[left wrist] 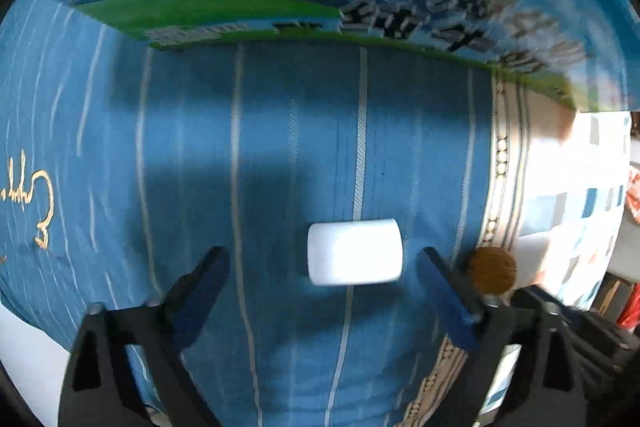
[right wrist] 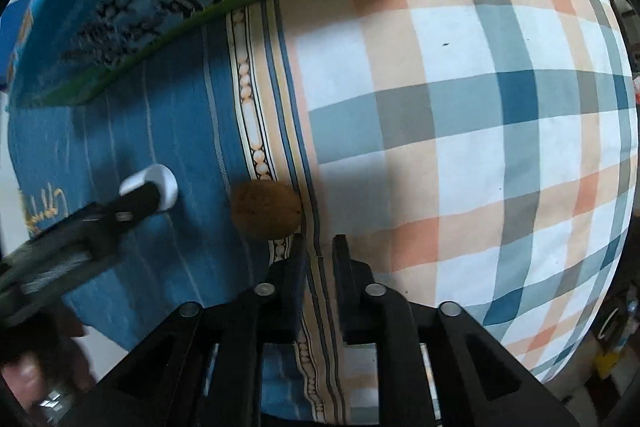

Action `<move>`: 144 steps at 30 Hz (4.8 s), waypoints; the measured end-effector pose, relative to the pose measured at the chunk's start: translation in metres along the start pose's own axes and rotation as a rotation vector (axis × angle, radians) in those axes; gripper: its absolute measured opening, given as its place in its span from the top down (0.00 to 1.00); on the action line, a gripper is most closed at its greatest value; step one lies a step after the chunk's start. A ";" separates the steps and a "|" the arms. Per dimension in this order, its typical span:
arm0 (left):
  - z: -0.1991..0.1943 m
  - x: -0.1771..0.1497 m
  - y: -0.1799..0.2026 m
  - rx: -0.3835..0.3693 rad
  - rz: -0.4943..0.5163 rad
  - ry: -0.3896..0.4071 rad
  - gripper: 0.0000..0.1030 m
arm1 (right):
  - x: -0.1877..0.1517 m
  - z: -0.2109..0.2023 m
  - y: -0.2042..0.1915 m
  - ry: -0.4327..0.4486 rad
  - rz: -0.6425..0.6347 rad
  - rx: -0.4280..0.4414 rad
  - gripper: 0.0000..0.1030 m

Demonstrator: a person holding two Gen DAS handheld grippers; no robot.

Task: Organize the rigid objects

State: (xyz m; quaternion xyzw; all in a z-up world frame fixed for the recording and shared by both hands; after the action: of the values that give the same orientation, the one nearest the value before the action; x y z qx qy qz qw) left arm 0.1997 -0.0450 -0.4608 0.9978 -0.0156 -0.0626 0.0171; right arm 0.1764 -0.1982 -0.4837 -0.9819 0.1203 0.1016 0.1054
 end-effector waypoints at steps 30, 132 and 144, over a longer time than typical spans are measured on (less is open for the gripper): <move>-0.028 -0.028 -0.049 -0.098 -0.053 0.058 0.61 | 0.006 -0.014 -0.013 0.021 -0.061 0.012 0.59; -0.320 -0.065 -0.018 -0.003 0.046 0.624 0.09 | -0.043 -0.277 -0.058 0.548 -0.209 -0.072 0.00; -0.375 -0.126 -0.006 -0.023 0.085 0.706 0.09 | -0.130 -0.349 -0.049 0.673 -0.211 -0.030 0.00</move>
State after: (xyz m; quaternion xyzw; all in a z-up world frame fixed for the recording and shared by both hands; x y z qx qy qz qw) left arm 0.1216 -0.0226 -0.0739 0.9561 -0.0496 0.2866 0.0354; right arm 0.1262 -0.2043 -0.1111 -0.9688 0.0446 -0.2374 0.0552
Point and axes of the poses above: each gripper's, at about its wrist camera, not at the fingertips, and z roughly the way its jaws point, y to its right, x to its top, the point moved 3 cm from there along z, roughly the way its jaws point, and after that the axes turned 1 degree about z, right-handed, at the moved point
